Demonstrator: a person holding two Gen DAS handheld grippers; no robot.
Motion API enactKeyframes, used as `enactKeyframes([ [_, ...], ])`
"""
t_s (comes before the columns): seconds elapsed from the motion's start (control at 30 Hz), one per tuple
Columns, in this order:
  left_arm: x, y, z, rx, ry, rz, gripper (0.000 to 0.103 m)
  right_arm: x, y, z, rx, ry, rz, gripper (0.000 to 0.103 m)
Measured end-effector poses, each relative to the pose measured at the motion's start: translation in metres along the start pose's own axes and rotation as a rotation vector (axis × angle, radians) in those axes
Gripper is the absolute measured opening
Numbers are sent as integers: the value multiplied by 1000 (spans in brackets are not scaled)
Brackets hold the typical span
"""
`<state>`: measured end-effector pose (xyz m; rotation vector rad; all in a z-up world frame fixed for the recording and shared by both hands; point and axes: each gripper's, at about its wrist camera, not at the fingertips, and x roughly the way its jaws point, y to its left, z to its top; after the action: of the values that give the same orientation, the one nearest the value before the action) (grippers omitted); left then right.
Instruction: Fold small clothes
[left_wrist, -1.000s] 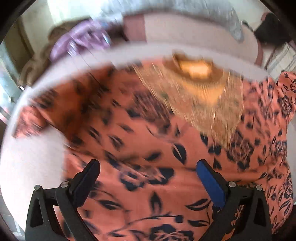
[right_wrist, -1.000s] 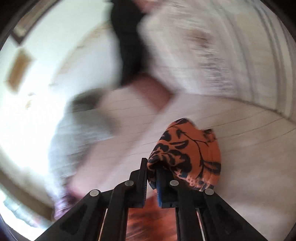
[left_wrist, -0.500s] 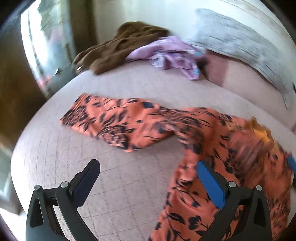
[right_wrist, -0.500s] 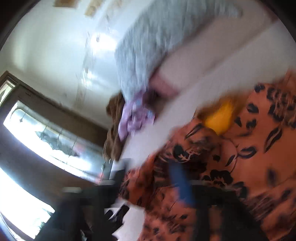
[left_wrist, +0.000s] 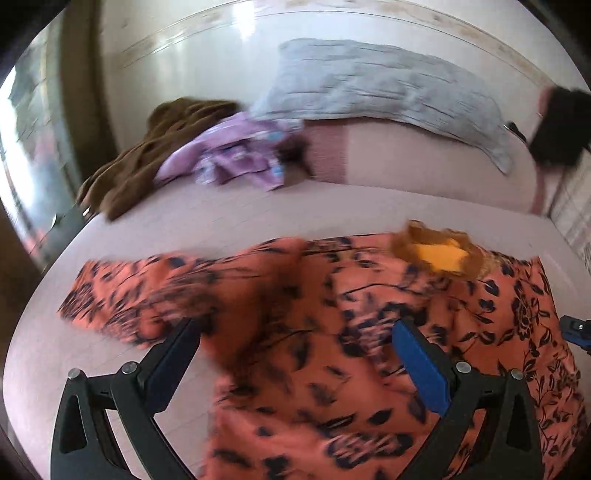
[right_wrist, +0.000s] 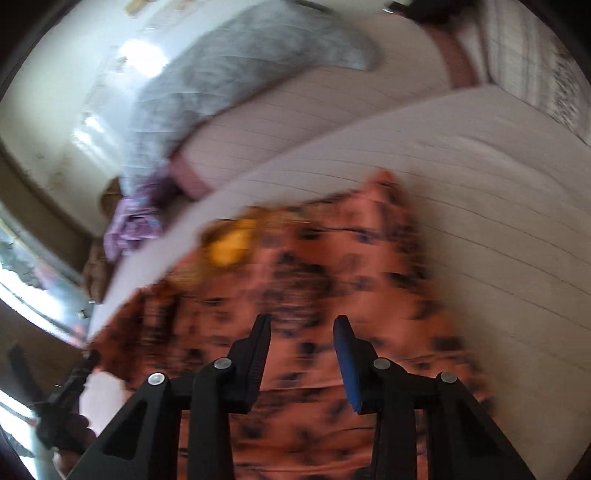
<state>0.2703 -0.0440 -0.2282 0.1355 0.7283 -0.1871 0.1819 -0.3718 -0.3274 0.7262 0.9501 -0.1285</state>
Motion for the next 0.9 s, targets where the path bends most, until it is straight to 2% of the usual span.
enactKeyframes([
  [0.13,30,-33,3,74,15,96,103,13,-48,0,68,42,4,35],
  [0.17,40,-43,4,124,23,144,103,19,-59,-2,88,60,30,34],
  [0.23,57,-50,4,193,74,263,103,18,-69,-6,96,41,53,28],
  [0.33,72,-32,4,136,175,344,103,12,-72,-6,79,55,37,28],
  [0.4,78,-15,1,142,225,426,103,25,-63,-5,56,65,16,29],
  [0.43,76,-5,1,124,238,434,102,28,-60,-4,48,67,10,30],
  [0.53,50,41,8,10,211,436,102,29,-54,-4,20,73,-13,30],
  [0.63,14,109,22,-197,148,415,102,35,-44,-6,8,59,-24,30],
  [0.73,0,166,19,-320,115,465,102,33,-38,-11,-34,27,-47,30],
  [0.77,3,189,13,-364,147,519,102,32,-36,-14,-49,14,-58,31],
  [0.8,8,206,8,-403,177,530,102,31,-32,-17,-76,-2,-83,30],
  [0.83,11,222,1,-455,202,516,102,30,-26,-19,-101,-8,-107,30],
  [0.9,20,254,-16,-617,254,426,102,28,-10,-22,-154,-13,-161,31],
])
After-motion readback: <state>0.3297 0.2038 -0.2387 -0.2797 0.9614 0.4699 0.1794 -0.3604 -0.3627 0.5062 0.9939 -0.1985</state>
